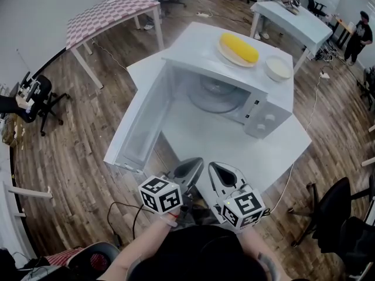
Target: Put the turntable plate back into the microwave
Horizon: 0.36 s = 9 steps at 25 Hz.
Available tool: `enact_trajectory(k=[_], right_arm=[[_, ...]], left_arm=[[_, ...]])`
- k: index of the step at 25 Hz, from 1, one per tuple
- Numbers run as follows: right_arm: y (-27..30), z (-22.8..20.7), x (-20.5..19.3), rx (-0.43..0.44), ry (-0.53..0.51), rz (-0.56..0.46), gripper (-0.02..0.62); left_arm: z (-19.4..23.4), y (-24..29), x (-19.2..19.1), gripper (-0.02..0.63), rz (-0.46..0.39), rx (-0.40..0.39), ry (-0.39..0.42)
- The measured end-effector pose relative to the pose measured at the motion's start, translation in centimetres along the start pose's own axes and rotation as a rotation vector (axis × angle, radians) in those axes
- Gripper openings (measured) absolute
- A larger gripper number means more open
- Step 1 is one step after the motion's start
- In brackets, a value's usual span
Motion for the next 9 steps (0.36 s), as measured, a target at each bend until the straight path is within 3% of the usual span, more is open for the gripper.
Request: enact_trajectory(k=[9], right_arm=[[-0.08,-0.14,-0.07,-0.018,0.0,0.001,0.02]], left_arm=[[0.37,0.16,-0.13,0.012,-0.001,0.009,-0.014]])
Point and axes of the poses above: the fingertips, and each gripper's own axes: y forward along the fingers, z to its left, x out of its top, the point moved 8 cm from there along -y, backward along the fingers, and after that the axes turned 3 degrees about y, right-handed, at the moved point
